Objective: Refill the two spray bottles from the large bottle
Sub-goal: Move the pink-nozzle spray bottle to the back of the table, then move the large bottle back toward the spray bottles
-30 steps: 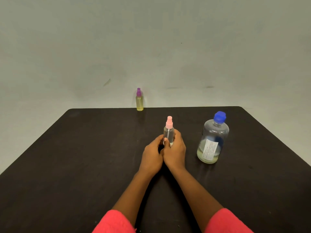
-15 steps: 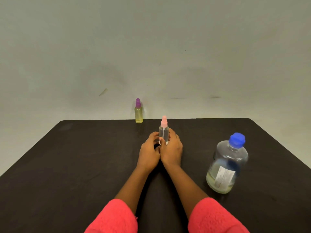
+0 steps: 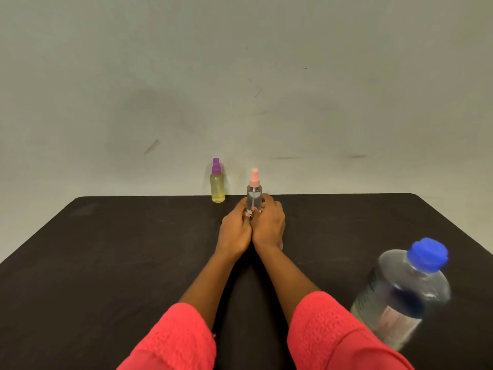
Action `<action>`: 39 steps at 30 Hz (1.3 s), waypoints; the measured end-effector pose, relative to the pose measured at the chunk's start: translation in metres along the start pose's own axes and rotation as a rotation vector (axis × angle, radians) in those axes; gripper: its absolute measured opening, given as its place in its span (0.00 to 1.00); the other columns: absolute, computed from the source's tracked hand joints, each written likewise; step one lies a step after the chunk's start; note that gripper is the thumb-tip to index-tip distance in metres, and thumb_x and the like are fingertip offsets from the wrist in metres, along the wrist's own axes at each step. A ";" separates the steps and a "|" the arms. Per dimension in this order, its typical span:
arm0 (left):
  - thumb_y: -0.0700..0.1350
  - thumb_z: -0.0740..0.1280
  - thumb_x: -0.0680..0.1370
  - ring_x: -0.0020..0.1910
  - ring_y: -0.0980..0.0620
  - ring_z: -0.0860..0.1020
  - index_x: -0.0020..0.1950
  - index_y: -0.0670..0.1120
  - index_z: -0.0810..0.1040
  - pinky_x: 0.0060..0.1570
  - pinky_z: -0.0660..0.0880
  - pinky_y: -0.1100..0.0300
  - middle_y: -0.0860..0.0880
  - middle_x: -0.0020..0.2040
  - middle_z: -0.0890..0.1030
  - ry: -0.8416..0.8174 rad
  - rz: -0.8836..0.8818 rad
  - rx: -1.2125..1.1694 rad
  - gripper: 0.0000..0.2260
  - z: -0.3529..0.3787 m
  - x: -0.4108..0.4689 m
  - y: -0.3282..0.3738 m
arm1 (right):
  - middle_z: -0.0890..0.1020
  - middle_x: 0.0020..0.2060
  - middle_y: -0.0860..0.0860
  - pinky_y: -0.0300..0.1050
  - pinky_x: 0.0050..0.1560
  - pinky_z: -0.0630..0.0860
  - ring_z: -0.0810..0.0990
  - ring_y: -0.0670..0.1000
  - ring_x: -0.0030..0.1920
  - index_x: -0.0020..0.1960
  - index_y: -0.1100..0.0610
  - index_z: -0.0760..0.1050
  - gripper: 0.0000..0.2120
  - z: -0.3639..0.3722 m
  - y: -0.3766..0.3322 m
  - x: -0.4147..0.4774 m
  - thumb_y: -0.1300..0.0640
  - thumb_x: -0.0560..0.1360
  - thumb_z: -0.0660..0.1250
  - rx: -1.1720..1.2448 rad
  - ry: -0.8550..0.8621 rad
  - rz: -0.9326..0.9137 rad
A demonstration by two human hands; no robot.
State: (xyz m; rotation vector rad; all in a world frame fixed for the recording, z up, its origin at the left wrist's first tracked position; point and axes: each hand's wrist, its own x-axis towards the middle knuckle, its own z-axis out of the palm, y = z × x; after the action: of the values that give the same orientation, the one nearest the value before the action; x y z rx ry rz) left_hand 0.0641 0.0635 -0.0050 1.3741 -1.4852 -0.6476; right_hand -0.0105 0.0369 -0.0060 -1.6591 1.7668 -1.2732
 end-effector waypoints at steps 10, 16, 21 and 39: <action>0.53 0.55 0.83 0.48 0.55 0.78 0.64 0.48 0.73 0.52 0.74 0.59 0.53 0.48 0.79 0.055 -0.047 0.006 0.16 0.006 0.042 -0.009 | 0.76 0.58 0.56 0.44 0.51 0.75 0.77 0.55 0.55 0.67 0.58 0.70 0.17 0.021 -0.004 0.038 0.55 0.80 0.62 0.006 -0.034 -0.030; 0.52 0.55 0.83 0.47 0.56 0.78 0.65 0.46 0.72 0.47 0.72 0.63 0.53 0.47 0.79 0.073 -0.059 0.006 0.17 0.007 0.048 -0.012 | 0.78 0.56 0.57 0.48 0.51 0.77 0.78 0.56 0.53 0.63 0.61 0.71 0.13 0.024 -0.006 0.044 0.58 0.80 0.61 0.016 -0.042 -0.030; 0.52 0.55 0.83 0.50 0.54 0.78 0.65 0.45 0.72 0.46 0.71 0.64 0.51 0.50 0.79 0.063 -0.062 0.000 0.16 0.007 0.048 -0.012 | 0.79 0.53 0.57 0.47 0.47 0.76 0.79 0.56 0.51 0.59 0.61 0.72 0.11 0.026 -0.007 0.045 0.58 0.80 0.60 0.011 -0.051 -0.018; 0.52 0.55 0.83 0.71 0.49 0.67 0.76 0.43 0.59 0.63 0.63 0.63 0.46 0.71 0.69 0.085 -0.185 -0.058 0.24 0.001 -0.026 0.021 | 0.74 0.61 0.53 0.47 0.59 0.75 0.75 0.50 0.59 0.67 0.57 0.66 0.18 -0.012 -0.007 -0.021 0.60 0.78 0.63 0.152 -0.018 0.021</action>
State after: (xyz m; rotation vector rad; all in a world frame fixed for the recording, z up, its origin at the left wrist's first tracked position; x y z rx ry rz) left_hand 0.0517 0.0924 0.0057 1.4868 -1.2728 -0.7332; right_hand -0.0118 0.0618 -0.0004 -1.5587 1.6292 -1.3432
